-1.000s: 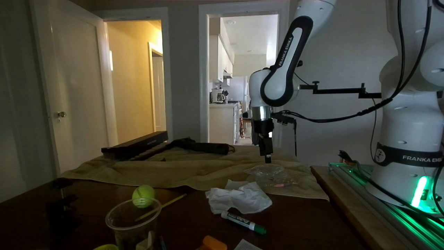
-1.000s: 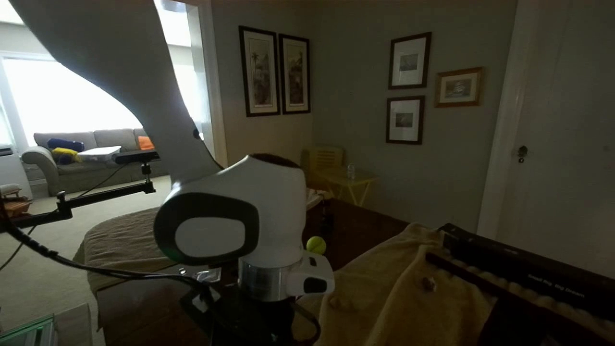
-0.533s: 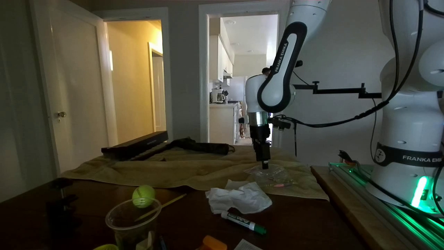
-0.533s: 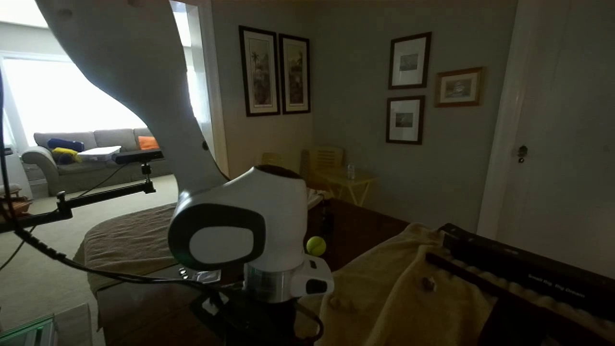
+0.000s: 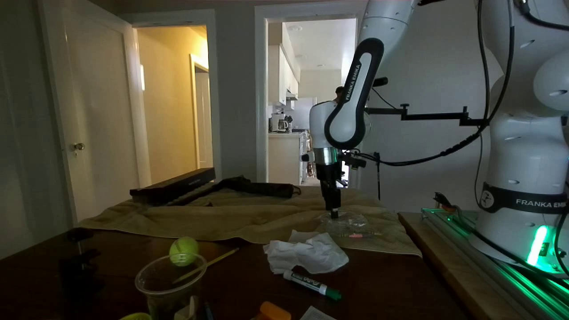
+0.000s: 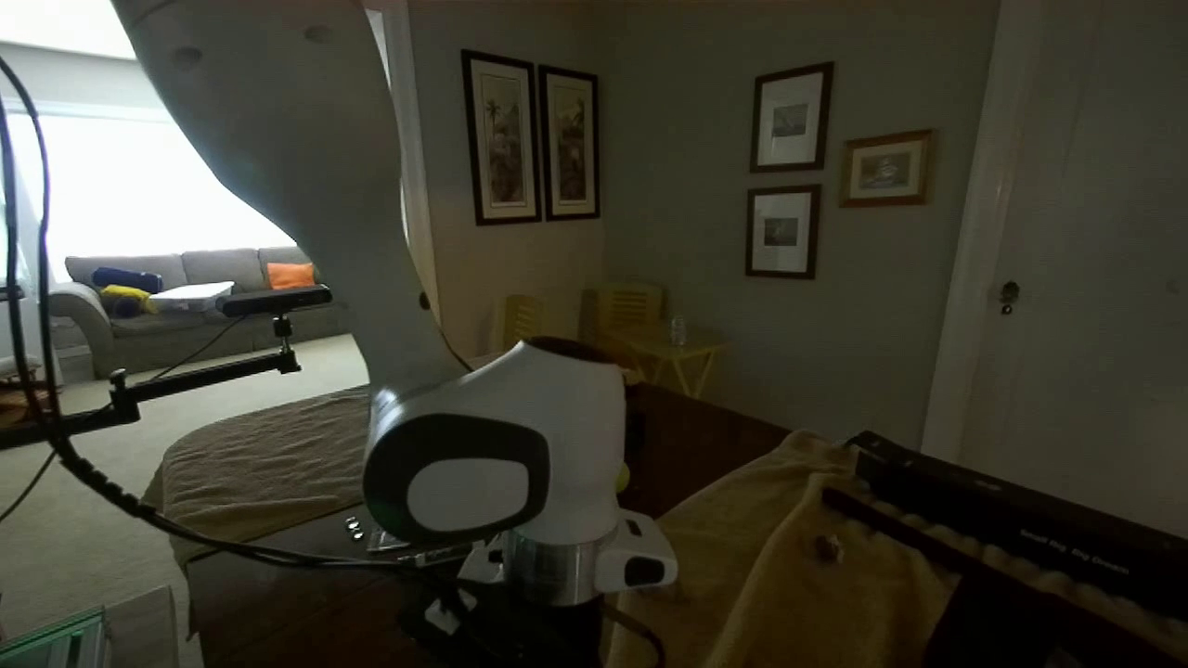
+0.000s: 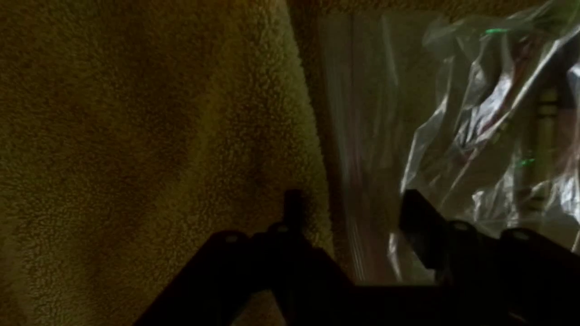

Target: Move the clear plastic to the left.

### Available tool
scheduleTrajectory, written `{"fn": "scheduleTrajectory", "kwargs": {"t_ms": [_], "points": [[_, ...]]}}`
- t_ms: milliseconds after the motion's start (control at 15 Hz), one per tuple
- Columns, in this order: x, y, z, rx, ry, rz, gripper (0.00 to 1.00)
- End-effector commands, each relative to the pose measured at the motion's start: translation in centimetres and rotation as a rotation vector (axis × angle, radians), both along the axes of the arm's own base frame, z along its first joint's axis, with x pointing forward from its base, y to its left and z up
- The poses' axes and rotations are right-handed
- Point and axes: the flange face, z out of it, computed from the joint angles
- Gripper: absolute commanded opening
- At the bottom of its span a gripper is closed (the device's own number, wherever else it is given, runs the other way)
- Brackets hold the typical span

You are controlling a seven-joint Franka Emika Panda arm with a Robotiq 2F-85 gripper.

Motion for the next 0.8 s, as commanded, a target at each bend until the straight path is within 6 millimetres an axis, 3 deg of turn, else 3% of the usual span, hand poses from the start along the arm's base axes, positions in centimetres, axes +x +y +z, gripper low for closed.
{"fn": "scheduleTrajectory", "kwargs": {"t_ms": [0,267,733], "points": [[-0.2,-1.0,-0.2,0.011,-0.009,0.003,0.30],[-1.0,-0.5,0.4,0.008,-0.018,-0.026,0.02],[-2.7,0.5,2.3,-0.004,-0.016,-0.044,0.00]]}}
